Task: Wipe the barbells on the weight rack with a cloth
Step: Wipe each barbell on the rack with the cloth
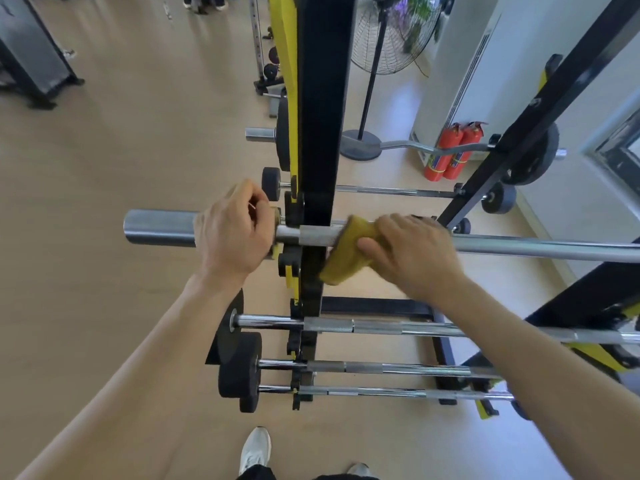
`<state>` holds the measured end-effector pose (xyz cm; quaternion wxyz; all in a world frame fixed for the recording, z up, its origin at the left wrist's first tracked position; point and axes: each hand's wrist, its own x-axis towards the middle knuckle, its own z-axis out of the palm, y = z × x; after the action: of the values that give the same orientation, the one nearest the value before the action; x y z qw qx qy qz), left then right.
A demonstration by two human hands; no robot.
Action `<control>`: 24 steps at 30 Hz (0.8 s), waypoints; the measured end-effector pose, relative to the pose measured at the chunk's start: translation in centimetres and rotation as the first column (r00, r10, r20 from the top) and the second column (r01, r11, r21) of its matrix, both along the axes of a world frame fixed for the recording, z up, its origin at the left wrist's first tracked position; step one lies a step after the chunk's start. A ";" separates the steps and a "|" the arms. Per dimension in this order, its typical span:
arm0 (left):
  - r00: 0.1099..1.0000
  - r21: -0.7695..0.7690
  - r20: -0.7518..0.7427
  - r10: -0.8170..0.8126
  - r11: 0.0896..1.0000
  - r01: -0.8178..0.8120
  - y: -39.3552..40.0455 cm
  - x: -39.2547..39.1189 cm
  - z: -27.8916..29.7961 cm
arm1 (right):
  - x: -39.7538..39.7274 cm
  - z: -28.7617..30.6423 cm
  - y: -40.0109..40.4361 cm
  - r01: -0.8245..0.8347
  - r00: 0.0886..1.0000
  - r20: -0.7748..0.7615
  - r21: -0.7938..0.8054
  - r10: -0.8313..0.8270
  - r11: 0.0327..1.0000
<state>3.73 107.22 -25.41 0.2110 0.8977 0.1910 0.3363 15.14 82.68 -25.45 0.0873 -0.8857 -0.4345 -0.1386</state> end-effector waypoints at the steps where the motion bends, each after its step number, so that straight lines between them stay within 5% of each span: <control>1: 1.000 0.029 -0.023 0.002 1.000 -0.001 0.0 0.0 0.0 | 0.9 0.3 -2.0 0.061 0.998 -0.003 -0.007 -0.061 0.998; 7: 0.992 0.176 -0.126 0.027 0.984 -0.004 -0.4 0.4 -0.4 | -0.5 0.8 0.1 0.297 0.949 0.117 -0.007 -0.294 0.955; 12: 0.996 0.207 -0.088 -0.010 0.978 0.028 -0.5 -0.1 -0.5 | -4.7 -0.3 8.8 0.130 0.987 0.104 -0.058 -0.123 0.990; 17: 0.996 0.238 -0.040 -0.076 0.968 0.084 -0.1 -0.9 -1.4 | -3.3 -1.1 3.7 0.051 0.996 0.066 0.008 -0.052 0.999; 24: 0.999 0.256 0.039 -0.022 0.967 0.011 -0.4 -0.2 -2.3 | -1.8 -0.7 -0.5 0.399 0.916 0.000 0.094 -0.400 0.912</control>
<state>3.51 106.86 -27.68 0.1004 0.9118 0.1341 0.3750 13.35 82.22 -26.17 0.0935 -0.9494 -0.2384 -0.1820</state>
